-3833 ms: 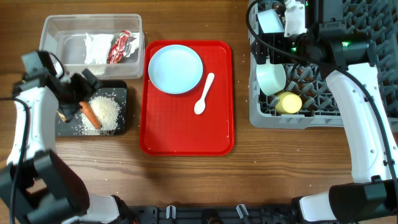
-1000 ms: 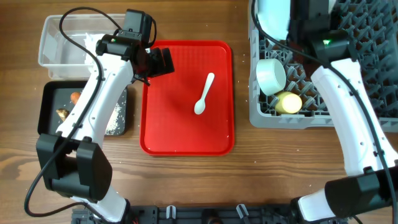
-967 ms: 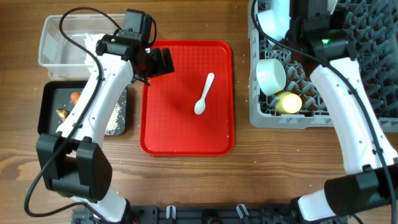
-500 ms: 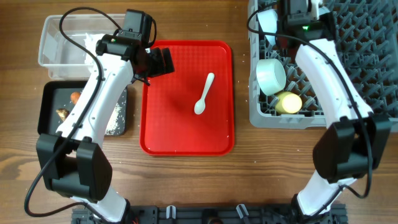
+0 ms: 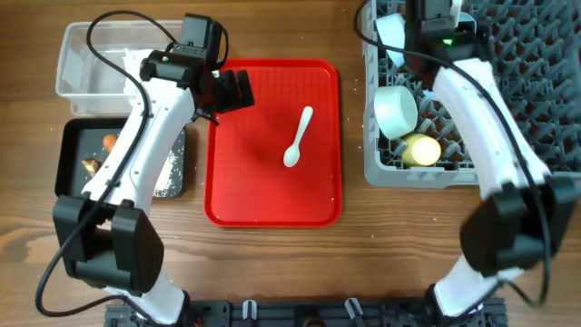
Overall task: Sort waste into correct bins and load items into the dishwasher rack
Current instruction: 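Place the blue plate upright in the dish rack with the right gripper, then grasp the white spoon on the red tray with the right gripper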
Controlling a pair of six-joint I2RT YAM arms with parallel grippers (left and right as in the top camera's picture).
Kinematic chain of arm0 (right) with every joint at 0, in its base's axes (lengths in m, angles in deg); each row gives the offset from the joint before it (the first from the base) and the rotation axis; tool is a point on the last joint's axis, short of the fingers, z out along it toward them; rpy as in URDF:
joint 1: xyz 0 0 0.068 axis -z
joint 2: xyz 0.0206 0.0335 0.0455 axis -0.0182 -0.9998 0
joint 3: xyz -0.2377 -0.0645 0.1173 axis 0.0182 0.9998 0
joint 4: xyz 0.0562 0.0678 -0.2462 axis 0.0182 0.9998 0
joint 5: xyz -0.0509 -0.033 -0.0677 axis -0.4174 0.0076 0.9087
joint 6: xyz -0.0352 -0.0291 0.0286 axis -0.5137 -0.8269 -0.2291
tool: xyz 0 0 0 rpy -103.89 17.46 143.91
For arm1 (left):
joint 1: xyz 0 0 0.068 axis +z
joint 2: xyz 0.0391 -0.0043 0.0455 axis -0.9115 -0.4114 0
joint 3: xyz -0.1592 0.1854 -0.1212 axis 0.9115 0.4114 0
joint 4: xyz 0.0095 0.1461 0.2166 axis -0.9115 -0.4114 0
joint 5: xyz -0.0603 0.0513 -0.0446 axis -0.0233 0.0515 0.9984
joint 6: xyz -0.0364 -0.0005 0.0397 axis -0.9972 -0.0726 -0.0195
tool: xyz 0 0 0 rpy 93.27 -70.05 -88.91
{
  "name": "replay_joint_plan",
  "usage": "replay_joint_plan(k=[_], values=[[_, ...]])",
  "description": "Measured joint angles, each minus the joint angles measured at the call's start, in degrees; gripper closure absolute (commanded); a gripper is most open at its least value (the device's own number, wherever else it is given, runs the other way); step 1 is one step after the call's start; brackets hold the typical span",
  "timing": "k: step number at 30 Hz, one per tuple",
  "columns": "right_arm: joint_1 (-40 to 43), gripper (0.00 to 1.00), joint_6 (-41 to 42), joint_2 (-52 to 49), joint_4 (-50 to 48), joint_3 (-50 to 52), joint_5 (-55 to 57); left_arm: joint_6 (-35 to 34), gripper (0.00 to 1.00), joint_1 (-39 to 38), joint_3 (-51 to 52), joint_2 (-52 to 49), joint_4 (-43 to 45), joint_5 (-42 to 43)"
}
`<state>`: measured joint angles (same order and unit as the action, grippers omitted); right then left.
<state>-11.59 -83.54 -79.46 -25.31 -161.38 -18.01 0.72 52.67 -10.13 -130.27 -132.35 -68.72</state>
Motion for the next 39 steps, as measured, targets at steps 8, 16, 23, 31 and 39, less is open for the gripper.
replay_joint_plan(k=[8, 16, 23, 31, 39], values=[[-9.38, 0.11, 20.55, 8.59, 8.66, 3.5, -46.69, -0.02, 0.0, 0.0, 0.0, 0.0, 0.0, 0.0], [-21.22, 0.28, 36.92, -1.75, 2.54, 13.84, -51.34, 0.02, 0.0, 0.0, 0.02, 0.0, 0.13, -0.28], [-22.25, 0.38, 43.98, -11.85, 0.46, 14.05, -51.95, -4.39, 0.0, 4.83, 0.0, 0.0, -0.98, -3.45], [-21.99, 0.61, 47.95, -12.52, -3.15, 14.05, -50.03, -14.56, 0.0, 13.79, 0.02, 0.0, -1.46, -4.74], [-21.88, 0.79, 49.16, -14.78, -5.33, 14.05, -49.79, -15.02, 0.0, 13.79, 0.0, 0.0, -1.46, -4.74]])
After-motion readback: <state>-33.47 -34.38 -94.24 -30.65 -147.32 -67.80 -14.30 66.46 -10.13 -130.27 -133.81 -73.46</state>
